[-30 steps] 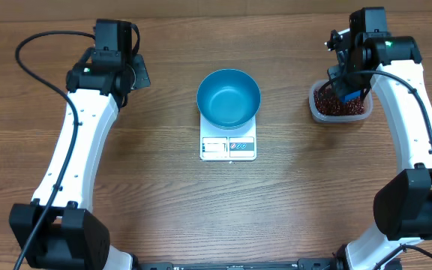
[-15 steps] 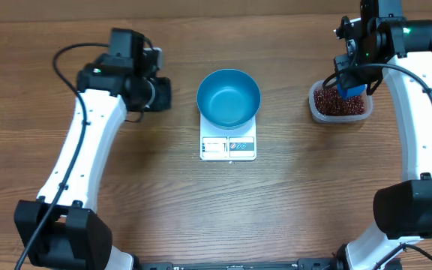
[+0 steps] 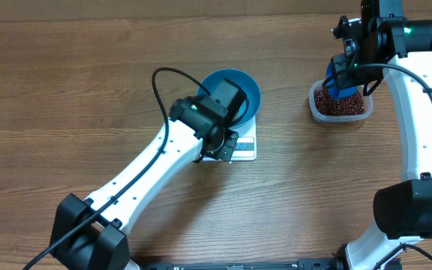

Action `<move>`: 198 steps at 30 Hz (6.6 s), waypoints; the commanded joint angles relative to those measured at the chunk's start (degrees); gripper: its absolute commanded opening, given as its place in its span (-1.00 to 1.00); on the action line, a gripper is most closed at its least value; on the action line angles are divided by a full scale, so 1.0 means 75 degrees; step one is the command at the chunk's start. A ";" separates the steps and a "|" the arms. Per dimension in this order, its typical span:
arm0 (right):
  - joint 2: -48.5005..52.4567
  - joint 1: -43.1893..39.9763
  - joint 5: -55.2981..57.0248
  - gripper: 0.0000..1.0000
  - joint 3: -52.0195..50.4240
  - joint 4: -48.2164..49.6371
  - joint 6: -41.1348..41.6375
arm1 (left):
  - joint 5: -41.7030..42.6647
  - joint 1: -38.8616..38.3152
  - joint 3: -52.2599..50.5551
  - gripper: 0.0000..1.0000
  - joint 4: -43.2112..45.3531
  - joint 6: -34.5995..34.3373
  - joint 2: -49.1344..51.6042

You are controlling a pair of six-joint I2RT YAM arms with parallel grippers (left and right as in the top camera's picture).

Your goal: Scoop item into bowl and weigh 150g on scale

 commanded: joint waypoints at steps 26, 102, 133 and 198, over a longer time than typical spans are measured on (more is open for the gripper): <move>0.0017 -0.0026 -0.0070 -0.93 -0.0026 -0.0064 0.0064 | -0.0283 -0.0061 -0.2903 -0.91 0.2060 -0.0254 -0.2748; 0.0064 -0.0017 0.1314 -0.93 0.0804 -0.0335 -0.0012 | -0.0146 -0.0061 -0.3491 0.99 0.2433 0.0685 -0.1903; 0.1591 -0.0012 0.2463 -0.93 0.0542 -0.0530 -0.0265 | -0.0146 -0.0061 -0.3491 0.99 0.2433 0.0685 -0.1903; 0.2101 -0.1416 -0.2795 -0.93 -0.1413 0.1355 0.0778 | -0.0149 -0.0061 -0.3491 0.99 0.2433 0.0685 -0.1903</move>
